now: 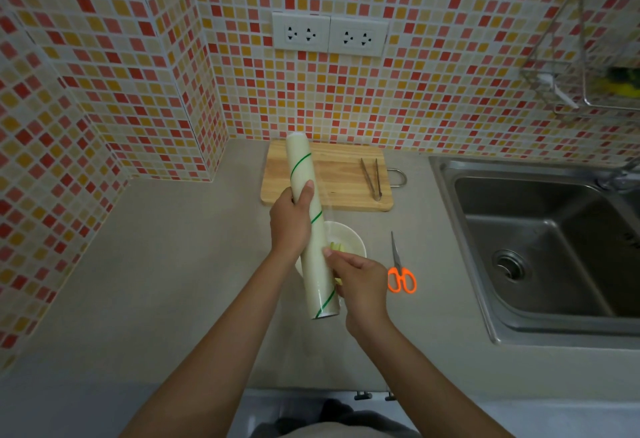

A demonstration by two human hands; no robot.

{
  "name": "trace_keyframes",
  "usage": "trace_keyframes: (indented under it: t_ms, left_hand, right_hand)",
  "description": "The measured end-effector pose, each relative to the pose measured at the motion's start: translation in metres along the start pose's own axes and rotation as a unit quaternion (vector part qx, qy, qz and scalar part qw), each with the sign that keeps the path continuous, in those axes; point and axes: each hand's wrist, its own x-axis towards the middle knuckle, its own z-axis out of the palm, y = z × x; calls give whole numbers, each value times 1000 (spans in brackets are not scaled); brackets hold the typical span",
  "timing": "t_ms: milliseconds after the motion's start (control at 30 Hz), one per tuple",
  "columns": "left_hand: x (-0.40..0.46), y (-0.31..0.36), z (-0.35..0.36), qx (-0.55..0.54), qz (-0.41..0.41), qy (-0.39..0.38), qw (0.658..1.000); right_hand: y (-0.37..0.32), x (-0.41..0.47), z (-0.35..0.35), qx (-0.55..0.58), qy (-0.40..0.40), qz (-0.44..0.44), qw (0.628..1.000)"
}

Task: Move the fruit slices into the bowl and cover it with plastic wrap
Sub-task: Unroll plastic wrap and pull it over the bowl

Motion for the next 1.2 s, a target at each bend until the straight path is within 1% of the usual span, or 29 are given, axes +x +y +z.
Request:
trace_keyframes:
  t_ms: [433,733,833,933,1000,1100,1167,1200]
  left_hand:
    - [-2,-6,2,16,-13,6,1000]
    - [-4,-6,4,28,-16,10,999]
    - [-4,-5,3,27,-12,7,1000]
    - [-6,-5,3,20,-6,1,1000]
    - [-9,-5,5,17,-4,-6,1000]
    - [-11,-5,7,18,5,-11,1000]
    - [-10,-6,6,12,8,-12,1000]
    - [-10,-7,5,8,10,-15,1000]
  right_hand:
    - [3,5,-1,-59,17,-28,998]
    - [14,11,-2,-99,30,-67,992]
    - [12,9,-2,-77,40,-44,995]
    - [3,12,1,-39,37,39,998]
    - [-1,16,3,-42,31,57,997]
    - [-1,18,4,-60,32,10,998]
    - [2,20,3,-112,36,-37,992]
    - [2,21,1,-157,35,-68,985]
